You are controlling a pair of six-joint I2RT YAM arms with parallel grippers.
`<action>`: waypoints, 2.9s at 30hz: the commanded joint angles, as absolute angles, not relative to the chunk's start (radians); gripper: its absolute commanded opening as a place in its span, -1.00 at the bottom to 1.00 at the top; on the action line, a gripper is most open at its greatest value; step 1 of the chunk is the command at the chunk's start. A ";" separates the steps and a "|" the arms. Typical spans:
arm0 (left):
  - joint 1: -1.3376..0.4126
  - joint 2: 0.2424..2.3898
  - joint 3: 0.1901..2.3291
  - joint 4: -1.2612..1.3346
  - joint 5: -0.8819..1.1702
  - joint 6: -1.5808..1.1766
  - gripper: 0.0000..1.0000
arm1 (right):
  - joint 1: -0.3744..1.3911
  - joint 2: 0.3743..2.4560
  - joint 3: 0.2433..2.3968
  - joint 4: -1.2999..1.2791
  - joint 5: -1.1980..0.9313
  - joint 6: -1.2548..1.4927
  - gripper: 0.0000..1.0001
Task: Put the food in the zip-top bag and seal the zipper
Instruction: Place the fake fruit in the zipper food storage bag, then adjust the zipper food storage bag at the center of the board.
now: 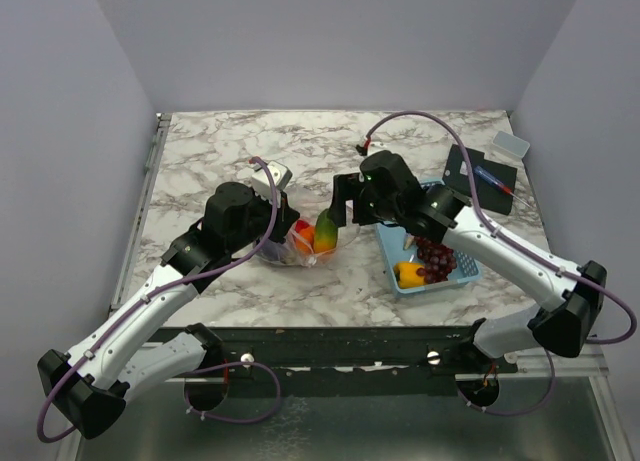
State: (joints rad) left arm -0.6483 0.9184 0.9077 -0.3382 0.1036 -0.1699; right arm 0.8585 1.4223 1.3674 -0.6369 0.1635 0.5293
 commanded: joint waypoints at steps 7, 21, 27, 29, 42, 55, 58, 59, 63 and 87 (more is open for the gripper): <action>-0.649 0.923 0.927 -0.333 0.103 -0.160 -1.00 | 0.861 1.248 1.312 -0.639 0.253 0.571 0.63; -0.648 0.926 0.927 -0.332 0.103 -0.161 -1.00 | 0.861 1.122 1.050 -0.487 0.203 0.734 0.36; -0.649 0.928 0.926 -0.333 0.102 -0.161 -1.00 | 0.861 1.161 0.992 -0.411 0.172 0.786 0.26; -0.649 0.927 0.925 -0.332 0.100 -0.160 -1.00 | 0.861 1.178 0.984 -0.390 0.167 0.798 0.20; -0.649 0.908 0.927 -0.330 0.094 -0.165 -1.00 | 0.861 1.253 0.980 -0.321 0.101 0.832 -0.95; -0.649 0.856 1.064 -0.431 0.072 -0.189 -1.00 | 0.861 1.173 1.150 -0.434 0.156 0.712 -0.99; -0.650 0.862 1.125 -0.485 0.065 -0.188 -1.00 | 0.861 1.161 1.209 -0.470 0.167 0.682 -0.99; -0.649 0.863 1.140 -0.499 0.064 -0.190 -1.00 | 0.861 1.159 1.223 -0.480 0.170 0.673 -0.99; -0.649 0.866 1.185 -0.539 0.074 -0.213 -1.00 | 0.861 1.164 1.300 -0.530 0.166 0.633 -1.00; -0.649 0.906 0.924 -0.448 0.039 -0.357 -1.00 | 0.861 1.255 1.289 -0.537 0.145 0.575 -0.99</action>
State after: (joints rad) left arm -0.6483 0.8867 0.9451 -0.4908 0.0593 -0.3424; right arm 0.8581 1.2629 1.2976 -0.5545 0.1379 0.5823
